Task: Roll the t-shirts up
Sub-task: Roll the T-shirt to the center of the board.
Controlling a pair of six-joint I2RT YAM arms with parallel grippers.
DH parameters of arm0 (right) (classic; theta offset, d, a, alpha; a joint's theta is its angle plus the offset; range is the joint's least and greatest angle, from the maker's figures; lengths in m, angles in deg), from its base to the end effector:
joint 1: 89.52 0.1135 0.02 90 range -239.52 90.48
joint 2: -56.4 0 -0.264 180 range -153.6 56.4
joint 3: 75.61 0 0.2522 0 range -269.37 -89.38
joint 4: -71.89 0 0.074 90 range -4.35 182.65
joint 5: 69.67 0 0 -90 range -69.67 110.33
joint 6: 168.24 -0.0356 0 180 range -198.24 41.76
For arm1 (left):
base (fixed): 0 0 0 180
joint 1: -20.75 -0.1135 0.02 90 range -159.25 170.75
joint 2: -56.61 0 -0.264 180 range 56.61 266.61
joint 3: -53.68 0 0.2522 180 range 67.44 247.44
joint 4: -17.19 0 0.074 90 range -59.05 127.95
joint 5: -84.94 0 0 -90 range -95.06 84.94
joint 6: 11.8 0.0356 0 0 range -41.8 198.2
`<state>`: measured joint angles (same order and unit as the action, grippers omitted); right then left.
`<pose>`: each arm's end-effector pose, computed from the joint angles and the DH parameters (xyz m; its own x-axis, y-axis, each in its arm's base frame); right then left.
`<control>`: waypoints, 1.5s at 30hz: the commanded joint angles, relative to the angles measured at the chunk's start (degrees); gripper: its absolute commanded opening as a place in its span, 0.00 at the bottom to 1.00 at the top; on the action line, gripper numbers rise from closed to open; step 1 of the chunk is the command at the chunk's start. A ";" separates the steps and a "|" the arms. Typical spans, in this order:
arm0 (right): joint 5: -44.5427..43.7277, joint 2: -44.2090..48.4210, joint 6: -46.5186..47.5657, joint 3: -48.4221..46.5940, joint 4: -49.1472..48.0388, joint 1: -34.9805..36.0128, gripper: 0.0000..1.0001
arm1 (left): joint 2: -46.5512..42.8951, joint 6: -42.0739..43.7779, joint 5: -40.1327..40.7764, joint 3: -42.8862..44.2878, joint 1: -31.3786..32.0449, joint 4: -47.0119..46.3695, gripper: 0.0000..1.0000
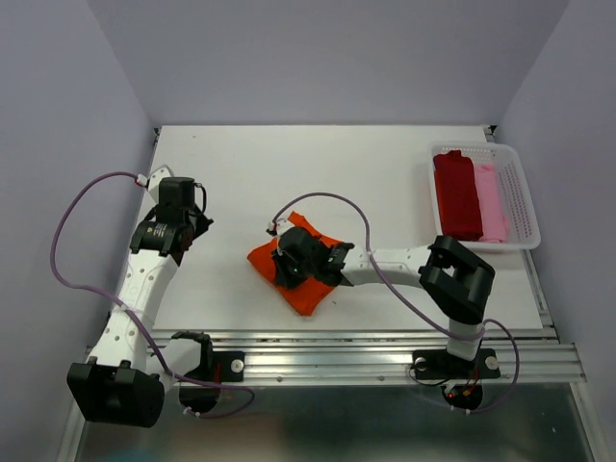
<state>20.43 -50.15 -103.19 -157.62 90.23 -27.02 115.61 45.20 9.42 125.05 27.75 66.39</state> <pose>0.1869 0.3592 0.1872 -0.6593 -0.3530 -0.6639 -0.6722 0.6722 0.3102 0.2167 -0.0176 0.3288 -0.4551 -0.4754 -0.7529 -0.3917 0.8662 -0.3102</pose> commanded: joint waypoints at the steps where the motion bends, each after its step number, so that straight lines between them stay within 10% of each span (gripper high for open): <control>1: 17.20 1.69 -5.97 1.89 -9.05 -2.02 0.01 | -1.43 1.18 0.02 -0.30 -0.41 -1.16 0.00; 29: 46.48 -7.18 -24.09 7.16 -32.78 -11.34 0.01 | -5.47 2.85 -10.60 -8.21 0.11 -1.34 0.00; 45: 50.70 -10.18 -24.44 7.78 -33.85 -14.59 0.01 | -5.12 -11.12 -10.17 -14.18 16.80 -1.16 0.00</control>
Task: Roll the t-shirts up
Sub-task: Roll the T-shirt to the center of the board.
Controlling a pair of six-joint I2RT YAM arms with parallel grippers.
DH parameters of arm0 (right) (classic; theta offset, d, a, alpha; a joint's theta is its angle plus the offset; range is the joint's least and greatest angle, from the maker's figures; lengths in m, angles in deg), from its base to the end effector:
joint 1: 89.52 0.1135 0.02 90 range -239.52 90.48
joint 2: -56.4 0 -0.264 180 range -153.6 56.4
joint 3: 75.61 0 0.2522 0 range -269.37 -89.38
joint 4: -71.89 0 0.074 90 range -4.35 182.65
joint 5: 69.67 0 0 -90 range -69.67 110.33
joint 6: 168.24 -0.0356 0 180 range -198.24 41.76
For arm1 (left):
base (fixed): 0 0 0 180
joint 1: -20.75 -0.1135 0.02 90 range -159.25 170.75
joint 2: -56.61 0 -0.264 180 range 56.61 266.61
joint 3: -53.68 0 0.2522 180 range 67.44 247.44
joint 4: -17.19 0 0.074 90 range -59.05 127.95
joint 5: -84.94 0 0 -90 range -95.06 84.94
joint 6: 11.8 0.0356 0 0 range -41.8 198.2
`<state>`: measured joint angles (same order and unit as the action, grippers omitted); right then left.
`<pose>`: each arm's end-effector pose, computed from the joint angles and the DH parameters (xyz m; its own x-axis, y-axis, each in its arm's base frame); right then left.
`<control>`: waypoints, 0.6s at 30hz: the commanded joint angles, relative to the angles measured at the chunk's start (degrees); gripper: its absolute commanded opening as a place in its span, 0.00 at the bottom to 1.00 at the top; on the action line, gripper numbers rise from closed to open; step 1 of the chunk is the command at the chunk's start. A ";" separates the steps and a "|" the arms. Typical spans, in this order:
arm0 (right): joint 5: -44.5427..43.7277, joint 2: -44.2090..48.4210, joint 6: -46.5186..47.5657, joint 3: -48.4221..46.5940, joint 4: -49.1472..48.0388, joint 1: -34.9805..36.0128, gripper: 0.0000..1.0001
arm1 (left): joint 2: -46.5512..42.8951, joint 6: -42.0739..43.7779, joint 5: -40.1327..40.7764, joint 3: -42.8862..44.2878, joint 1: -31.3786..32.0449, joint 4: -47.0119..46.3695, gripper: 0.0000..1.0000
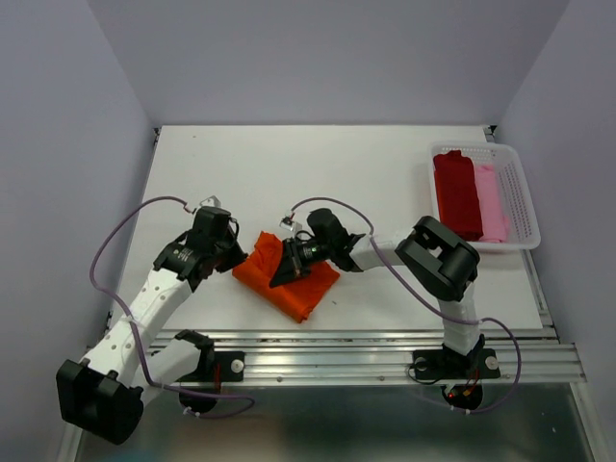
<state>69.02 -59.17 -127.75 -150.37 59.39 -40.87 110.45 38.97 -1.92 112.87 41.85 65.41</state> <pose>0.2512 0.3260 0.1406 -0.9126 -0.2770 -0.3007 -0.3672 0.2316 0.9009 0.1832 -0.0686 0.2756 -0.6953 -0.4086 -0.5913 -0.1520 0.8877 -0.4346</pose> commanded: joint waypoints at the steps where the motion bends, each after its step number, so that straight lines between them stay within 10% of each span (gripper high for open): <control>1: 2.11 -1.24 0.21 0.52 -2.92 -0.74 0.01 | 0.03 -5.33 1.17 -2.36 3.06 -0.27 0.00; 18: 3.26 -3.08 1.62 0.70 -2.83 -2.32 0.01 | 4.51 -6.66 4.86 -1.75 8.16 0.52 0.00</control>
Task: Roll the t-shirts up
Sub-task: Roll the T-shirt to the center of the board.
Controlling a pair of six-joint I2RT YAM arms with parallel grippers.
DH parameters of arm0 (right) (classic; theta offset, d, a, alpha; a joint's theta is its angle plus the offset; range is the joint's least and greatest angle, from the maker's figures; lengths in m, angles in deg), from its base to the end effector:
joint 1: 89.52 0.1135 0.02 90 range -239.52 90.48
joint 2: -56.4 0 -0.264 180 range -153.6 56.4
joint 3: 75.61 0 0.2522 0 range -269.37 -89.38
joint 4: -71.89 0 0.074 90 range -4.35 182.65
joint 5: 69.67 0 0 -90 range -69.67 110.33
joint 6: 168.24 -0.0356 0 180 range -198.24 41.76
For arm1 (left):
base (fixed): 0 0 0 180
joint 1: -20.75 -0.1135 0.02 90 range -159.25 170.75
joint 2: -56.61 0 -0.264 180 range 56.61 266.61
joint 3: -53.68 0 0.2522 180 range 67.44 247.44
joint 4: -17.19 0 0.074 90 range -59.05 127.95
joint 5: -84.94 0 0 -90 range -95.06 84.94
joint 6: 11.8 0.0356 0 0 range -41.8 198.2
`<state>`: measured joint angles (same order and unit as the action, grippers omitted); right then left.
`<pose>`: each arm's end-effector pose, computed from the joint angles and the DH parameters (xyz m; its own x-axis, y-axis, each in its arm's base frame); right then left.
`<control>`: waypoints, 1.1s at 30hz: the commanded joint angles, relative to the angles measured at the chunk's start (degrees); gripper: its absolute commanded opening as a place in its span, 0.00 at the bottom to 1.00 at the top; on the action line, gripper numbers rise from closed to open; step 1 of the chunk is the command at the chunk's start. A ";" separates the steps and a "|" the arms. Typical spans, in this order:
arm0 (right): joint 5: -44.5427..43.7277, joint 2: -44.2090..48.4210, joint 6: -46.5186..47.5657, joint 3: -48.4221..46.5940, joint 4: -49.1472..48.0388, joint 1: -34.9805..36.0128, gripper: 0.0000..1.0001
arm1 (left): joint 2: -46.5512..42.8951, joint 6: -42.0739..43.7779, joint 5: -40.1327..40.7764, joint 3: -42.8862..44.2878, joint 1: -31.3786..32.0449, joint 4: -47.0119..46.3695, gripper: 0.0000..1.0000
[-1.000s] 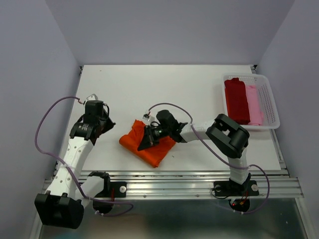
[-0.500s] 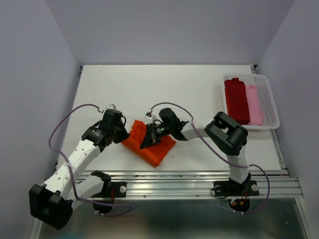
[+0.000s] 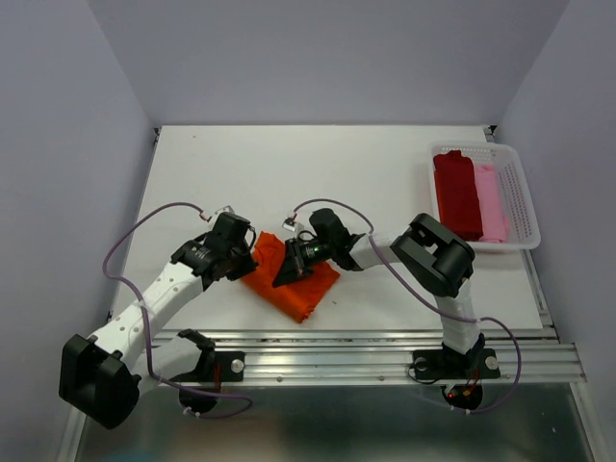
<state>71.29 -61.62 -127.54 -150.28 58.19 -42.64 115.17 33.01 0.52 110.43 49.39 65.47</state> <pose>0.2609 0.3191 0.1257 -0.9188 -0.2826 -0.2754 -0.3443 0.2332 0.9094 0.1812 -0.0950 0.2468 -0.7740 -0.3818 -0.5051 -0.1800 0.8975 -0.4026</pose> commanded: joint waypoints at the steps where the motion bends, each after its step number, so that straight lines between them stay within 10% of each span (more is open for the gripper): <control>1: 1.07 -0.72 1.40 0.61 -1.63 -1.08 0.01 | -0.12 -0.69 2.50 0.70 0.71 0.46 0.00; 22: 1.51 -0.55 2.89 0.26 -0.67 -2.66 0.01 | 6.56 -0.34 2.33 -0.35 2.82 -7.53 0.00; 27: -2.87 3.22 8.16 -0.88 7.40 -2.66 0.26 | 11.47 1.15 3.55 0.70 2.82 -10.26 0.00; 33: -4.73 4.20 10.98 -2.11 11.47 -2.66 0.18 | 12.45 2.30 6.01 2.28 2.56 -10.18 0.00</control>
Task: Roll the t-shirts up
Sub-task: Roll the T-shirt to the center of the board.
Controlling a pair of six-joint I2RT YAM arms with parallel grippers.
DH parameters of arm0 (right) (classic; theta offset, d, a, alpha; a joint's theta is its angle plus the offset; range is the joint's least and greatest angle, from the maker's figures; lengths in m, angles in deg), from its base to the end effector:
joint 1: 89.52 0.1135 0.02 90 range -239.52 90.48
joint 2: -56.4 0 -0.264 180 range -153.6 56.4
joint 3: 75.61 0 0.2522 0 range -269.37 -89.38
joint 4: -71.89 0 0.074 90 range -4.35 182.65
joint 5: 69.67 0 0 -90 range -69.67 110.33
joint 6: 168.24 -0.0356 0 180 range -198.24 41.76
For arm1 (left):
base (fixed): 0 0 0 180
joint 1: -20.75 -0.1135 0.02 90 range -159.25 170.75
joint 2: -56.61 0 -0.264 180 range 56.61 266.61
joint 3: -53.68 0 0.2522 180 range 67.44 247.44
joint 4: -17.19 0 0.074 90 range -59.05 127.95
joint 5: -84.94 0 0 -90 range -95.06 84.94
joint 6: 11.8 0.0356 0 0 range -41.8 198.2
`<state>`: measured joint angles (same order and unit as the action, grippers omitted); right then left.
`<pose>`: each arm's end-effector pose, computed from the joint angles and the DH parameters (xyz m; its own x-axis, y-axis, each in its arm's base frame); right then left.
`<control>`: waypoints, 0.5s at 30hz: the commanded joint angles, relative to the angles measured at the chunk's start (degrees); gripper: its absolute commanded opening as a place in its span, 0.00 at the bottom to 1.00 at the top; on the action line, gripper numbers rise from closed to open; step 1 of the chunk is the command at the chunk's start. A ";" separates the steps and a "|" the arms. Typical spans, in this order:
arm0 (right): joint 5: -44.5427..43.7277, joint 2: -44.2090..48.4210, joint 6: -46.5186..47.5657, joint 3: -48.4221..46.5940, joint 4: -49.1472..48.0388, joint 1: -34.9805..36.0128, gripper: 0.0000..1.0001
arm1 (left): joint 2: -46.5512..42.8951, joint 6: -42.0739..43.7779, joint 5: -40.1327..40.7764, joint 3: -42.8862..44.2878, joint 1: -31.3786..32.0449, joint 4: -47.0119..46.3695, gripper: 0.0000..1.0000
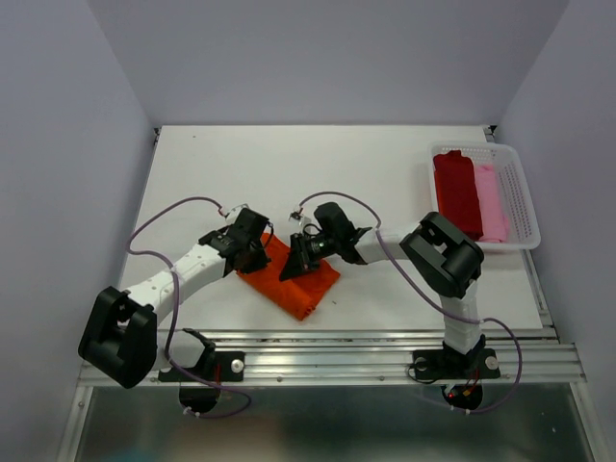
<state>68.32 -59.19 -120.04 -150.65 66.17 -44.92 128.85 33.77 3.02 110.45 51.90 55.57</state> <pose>0.2705 0.3039 0.1318 -0.9058 -0.2668 -0.3291 -0.4030 0.3033 0.8635 0.2140 -0.1235 0.2094 -0.8023 -0.3249 -0.5007 -0.1687 0.9281 -0.3319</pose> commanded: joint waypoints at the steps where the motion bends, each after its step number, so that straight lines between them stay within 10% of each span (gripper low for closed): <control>1: -1.76 1.51 3.48 -1.74 3.49 -0.39 0.18 | -1.41 1.79 3.61 2.43 -0.04 -0.10 0.00; 15: -15.64 12.30 12.88 -4.20 17.63 -0.39 0.54 | 2.54 2.94 2.12 -1.08 -0.75 -4.58 0.00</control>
<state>57.78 -52.09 -111.60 -152.05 79.09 -44.92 130.62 35.76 4.44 110.86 51.60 52.90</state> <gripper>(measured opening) 0.530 0.025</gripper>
